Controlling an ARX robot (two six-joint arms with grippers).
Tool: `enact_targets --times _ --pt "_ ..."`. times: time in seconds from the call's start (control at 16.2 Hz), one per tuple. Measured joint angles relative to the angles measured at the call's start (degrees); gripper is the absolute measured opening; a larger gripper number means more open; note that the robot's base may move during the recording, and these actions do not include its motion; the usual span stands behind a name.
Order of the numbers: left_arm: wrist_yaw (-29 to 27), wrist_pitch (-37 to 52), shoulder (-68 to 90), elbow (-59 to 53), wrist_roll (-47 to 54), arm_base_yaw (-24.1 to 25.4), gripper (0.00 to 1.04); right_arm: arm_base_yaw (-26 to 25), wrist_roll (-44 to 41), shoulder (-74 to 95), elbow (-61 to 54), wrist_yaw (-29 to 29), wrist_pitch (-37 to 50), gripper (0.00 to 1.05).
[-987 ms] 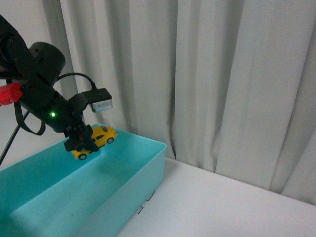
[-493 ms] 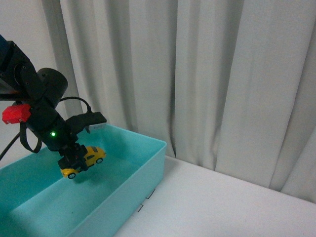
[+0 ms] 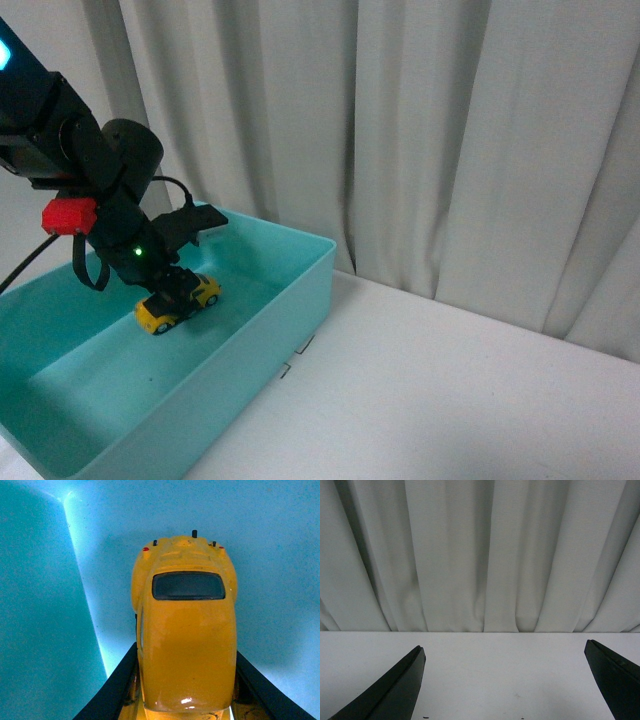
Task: Wind up and store yellow beetle toy
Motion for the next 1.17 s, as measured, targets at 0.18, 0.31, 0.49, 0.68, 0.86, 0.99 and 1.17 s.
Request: enact_targets --times 0.18,0.31,0.49,0.68,0.86,0.99,1.17 --pt "2.4 -0.2 -0.3 0.0 -1.3 0.0 0.79 0.0 0.0 0.0 0.0 0.0 0.0 0.98" --pt "8.5 -2.2 -2.3 -0.1 -2.6 0.0 0.98 0.0 0.0 0.0 0.0 0.0 0.0 0.98" --pt "13.1 -2.9 -7.7 -1.7 -3.0 0.0 0.98 0.0 0.0 0.0 0.0 0.0 0.0 0.98" --pt "19.5 -3.0 -18.0 -3.8 -3.0 0.5 0.98 0.0 0.0 0.0 0.0 0.0 0.0 0.98" --pt "26.4 -3.5 -27.5 -7.4 -2.4 3.3 0.98 0.0 0.0 0.0 0.0 0.0 0.0 0.98" --pt "26.0 24.7 -37.2 -19.8 -12.8 5.4 0.84 0.0 0.0 0.0 0.0 0.0 0.0 0.98" --pt "26.1 45.7 -59.1 -40.7 -33.7 4.3 0.50 0.0 0.0 0.0 0.0 0.0 0.0 0.98"
